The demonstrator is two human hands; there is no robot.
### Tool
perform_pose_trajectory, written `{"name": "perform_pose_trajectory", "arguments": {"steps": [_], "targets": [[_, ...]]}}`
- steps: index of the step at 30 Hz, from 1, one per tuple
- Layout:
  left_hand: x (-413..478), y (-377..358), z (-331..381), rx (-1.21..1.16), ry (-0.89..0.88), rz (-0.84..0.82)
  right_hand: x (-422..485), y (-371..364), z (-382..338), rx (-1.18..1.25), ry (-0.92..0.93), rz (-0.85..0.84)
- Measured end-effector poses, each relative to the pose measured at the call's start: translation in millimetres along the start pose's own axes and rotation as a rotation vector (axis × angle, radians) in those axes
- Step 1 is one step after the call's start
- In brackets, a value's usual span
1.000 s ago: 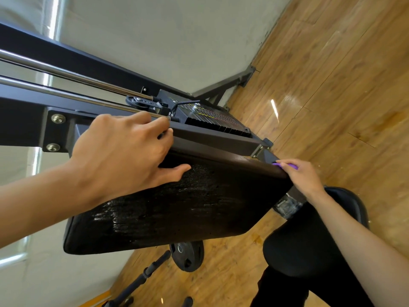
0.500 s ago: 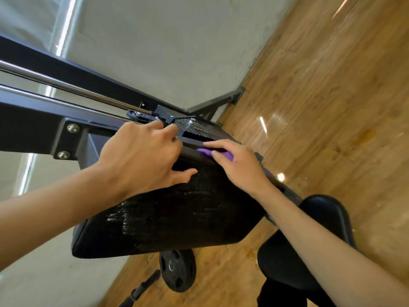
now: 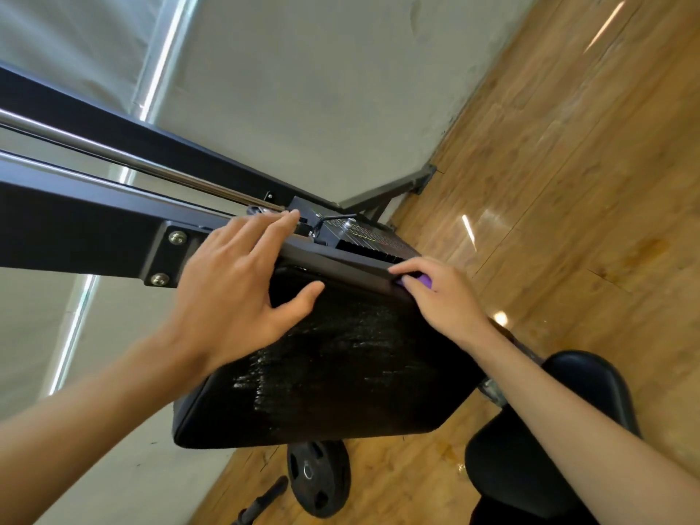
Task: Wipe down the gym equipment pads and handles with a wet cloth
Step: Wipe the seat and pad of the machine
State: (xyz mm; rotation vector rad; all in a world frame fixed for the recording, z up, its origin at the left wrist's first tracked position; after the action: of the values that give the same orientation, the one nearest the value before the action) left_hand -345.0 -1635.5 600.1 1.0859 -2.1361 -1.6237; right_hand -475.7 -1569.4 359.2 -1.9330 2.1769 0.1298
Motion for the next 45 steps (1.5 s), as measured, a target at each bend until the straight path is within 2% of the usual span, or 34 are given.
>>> {"name": "perform_pose_trajectory", "arguments": {"steps": [3, 5, 6, 10, 11, 13, 16, 19, 23, 25, 30, 33, 35, 37, 39, 40, 42, 45], "targets": [[-10, -8, -3, -0.267, 0.079, -0.024, -1, -17, -79, 0.068, 0.367, -0.02], [-12, -13, -2, -0.407, 0.129, 0.018, -2, -24, -95, 0.072, 0.518, -0.022], [-12, -16, -2, -0.428, 0.133, 0.04, -2, -22, -84, 0.069, 0.498, -0.013], [-8, -16, 1, -0.481, 0.16, 0.065, -17, 0, -12, 0.168, 0.157, 0.022], [-8, -16, 0, -0.494, 0.157, 0.066, -18, 1, -11, 0.184, 0.146, 0.025], [-7, -19, -2, -0.493, 0.16, 0.057, -8, -8, -30, 0.192, 0.226, 0.005], [-10, -20, -3, -0.497, 0.178, 0.073, 8, -25, -85, 0.16, 0.448, -0.002], [-10, -20, -2, -0.481, 0.185, 0.069, 8, -26, -98, 0.061, 0.602, -0.022], [-10, -20, -3, -0.44, 0.199, 0.053, -17, -16, -59, 0.064, 0.458, 0.008], [-9, -20, -2, -0.447, 0.199, 0.062, -19, -19, -65, 0.087, 0.427, 0.048], [-9, -20, -3, -0.572, 0.168, 0.085, 9, -37, -128, 0.179, 0.646, -0.041], [-8, -19, -4, -0.574, 0.165, 0.065, -8, -27, -94, 0.118, 0.682, 0.011], [-7, -17, -5, -0.549, 0.152, 0.03, -28, -19, -44, 0.031, 0.559, 0.088], [-8, -17, -5, -0.536, 0.123, 0.014, -43, -12, 1, -0.033, 0.293, 0.186], [-8, -18, -6, -0.523, 0.098, 0.031, -45, -10, 17, 0.014, 0.055, 0.258], [-9, -19, -6, -0.518, 0.095, 0.033, -42, -12, 9, 0.057, 0.013, 0.268], [-9, -20, -7, -0.513, 0.099, 0.031, -31, -21, -34, 0.118, 0.102, 0.218], [-9, -17, -4, -0.521, 0.113, 0.025, -22, -32, -104, 0.097, 0.421, 0.132]]}}
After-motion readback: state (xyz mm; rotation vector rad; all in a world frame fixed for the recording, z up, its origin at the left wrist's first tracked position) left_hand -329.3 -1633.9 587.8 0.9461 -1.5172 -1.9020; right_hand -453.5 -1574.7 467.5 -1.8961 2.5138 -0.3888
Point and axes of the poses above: each hand's wrist, its own x-axis towards the middle knuckle, its own y-axis out of the back of the hand, z = x × y, the point moved 1 cm from there along x, towards the middle knuckle, and after that the axes turned 2 degrees about -z, right-handed, at the moved point
